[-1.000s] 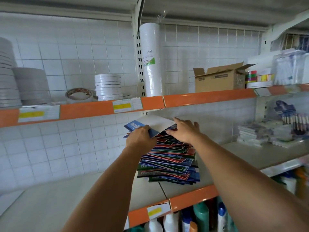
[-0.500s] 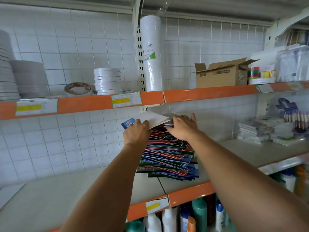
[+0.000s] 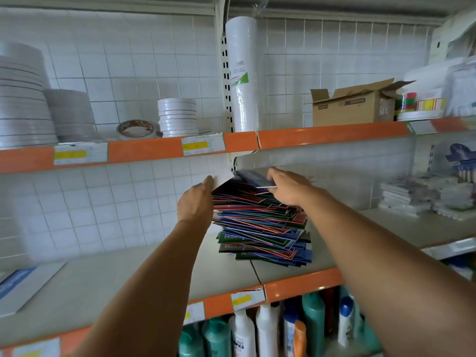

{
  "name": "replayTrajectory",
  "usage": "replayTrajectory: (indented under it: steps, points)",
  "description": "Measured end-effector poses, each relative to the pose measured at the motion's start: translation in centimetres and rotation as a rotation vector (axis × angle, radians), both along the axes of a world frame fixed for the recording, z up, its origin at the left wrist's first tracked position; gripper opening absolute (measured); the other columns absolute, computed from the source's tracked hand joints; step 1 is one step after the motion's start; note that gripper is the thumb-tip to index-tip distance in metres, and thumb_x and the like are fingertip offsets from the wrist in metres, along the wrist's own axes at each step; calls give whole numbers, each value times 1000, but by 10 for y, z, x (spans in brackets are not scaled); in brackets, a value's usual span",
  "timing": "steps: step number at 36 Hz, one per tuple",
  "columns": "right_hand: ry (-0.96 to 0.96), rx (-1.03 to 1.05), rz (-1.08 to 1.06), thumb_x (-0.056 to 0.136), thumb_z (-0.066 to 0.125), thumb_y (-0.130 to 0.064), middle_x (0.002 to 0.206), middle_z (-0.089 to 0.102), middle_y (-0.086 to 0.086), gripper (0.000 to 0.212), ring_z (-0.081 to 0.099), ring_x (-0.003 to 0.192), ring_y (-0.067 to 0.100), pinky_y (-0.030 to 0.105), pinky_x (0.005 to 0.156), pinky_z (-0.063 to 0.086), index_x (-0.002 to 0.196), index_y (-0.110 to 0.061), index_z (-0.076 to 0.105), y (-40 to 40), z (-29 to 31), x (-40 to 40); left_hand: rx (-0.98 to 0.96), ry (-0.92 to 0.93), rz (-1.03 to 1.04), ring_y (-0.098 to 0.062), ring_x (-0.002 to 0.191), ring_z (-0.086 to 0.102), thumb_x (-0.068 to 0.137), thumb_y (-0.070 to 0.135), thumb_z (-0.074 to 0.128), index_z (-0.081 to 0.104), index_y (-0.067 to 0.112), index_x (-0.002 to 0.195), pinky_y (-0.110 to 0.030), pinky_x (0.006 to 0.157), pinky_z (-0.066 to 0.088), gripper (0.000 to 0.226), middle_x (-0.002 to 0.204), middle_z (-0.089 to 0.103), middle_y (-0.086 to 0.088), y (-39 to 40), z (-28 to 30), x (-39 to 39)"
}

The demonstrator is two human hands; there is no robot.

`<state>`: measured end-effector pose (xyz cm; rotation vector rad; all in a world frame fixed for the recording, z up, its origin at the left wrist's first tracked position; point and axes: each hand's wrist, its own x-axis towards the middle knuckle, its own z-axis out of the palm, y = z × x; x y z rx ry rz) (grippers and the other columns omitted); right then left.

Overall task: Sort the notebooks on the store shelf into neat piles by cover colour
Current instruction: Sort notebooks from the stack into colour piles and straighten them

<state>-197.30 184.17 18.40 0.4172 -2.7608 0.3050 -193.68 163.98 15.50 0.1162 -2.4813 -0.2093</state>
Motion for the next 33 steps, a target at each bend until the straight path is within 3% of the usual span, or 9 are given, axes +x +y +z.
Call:
replayTrajectory:
  steps: [3, 5, 7, 10, 21, 25, 27, 30, 33]
  points:
    - [-61, 1, 39, 96, 41, -3, 133, 52, 7, 50, 42, 67, 10, 22, 54, 31, 140, -27, 40, -1, 5, 5, 20, -14, 17, -35, 93, 58, 88, -9, 39, 38, 19, 139, -38, 68, 43, 58, 110, 62, -16, -5, -3, 11]
    - [-19, 22, 41, 98, 38, -3, 117, 58, 5, 51, 39, 62, 9, 22, 54, 33, 143, -28, 41, -1, 9, 12, 32, -8, 25, -35, 98, 58, 88, -11, 38, 37, 19, 141, -40, 73, 47, 60, 116, 61, -15, -9, -6, 18]
    - [99, 78, 28, 97, 38, -1, 106, 61, 6, 54, 55, 77, 20, 30, 65, 45, 143, -28, 41, -2, 12, 22, 43, 2, 31, -35, 102, 57, 88, -11, 37, 39, 19, 141, -41, 78, 48, 61, 120, 60, -13, -13, -9, 24]
    - [239, 124, 39, 94, 38, 6, 134, 55, 13, 68, 59, 104, 31, 37, 81, 48, 149, -32, 27, -8, 10, 36, 57, -4, 51, -35, 107, 56, 86, -12, 37, 42, 20, 140, -41, 82, 48, 63, 125, 59, -11, -20, -14, 34]
    - [448, 298, 275, 92, 42, 3, 135, 55, 5, 68, 60, 108, 29, 37, 80, 50, 149, -29, 25, -84, -6, 56, 83, -16, 135, -36, 107, 56, 90, -5, 34, 47, 16, 137, -39, 85, 46, 53, 122, 60, -14, -72, -40, 79]
    - [389, 309, 314, 89, 48, 3, 137, 51, 6, 73, 54, 115, 29, 34, 72, 45, 150, -29, 23, -121, -18, 59, 101, -39, 177, -36, 105, 56, 89, -5, 36, 48, 15, 135, -39, 83, 46, 52, 120, 60, -15, -105, -52, 101]
    - [341, 290, 328, 89, 46, 4, 138, 50, 5, 73, 52, 118, 30, 36, 79, 48, 150, -30, 24, -142, -26, 62, 105, -58, 189, -36, 106, 56, 89, -4, 36, 47, 16, 137, -38, 83, 45, 53, 123, 59, -15, -124, -58, 116]
    - [294, 271, 341, 86, 39, 9, 134, 50, 8, 75, 51, 118, 31, 37, 77, 46, 149, -29, 25, -178, -43, 70, 118, -87, 233, -37, 108, 55, 89, -4, 36, 46, 18, 138, -38, 82, 44, 54, 124, 58, -14, -158, -68, 140]
    - [228, 268, 364, 89, 38, 6, 143, 43, 8, 70, 44, 127, 30, 37, 89, 43, 150, -26, 26, -217, -63, 84, 150, -117, 259, -36, 112, 54, 89, -4, 36, 45, 19, 140, -41, 86, 45, 57, 129, 56, -14, -201, -81, 163]
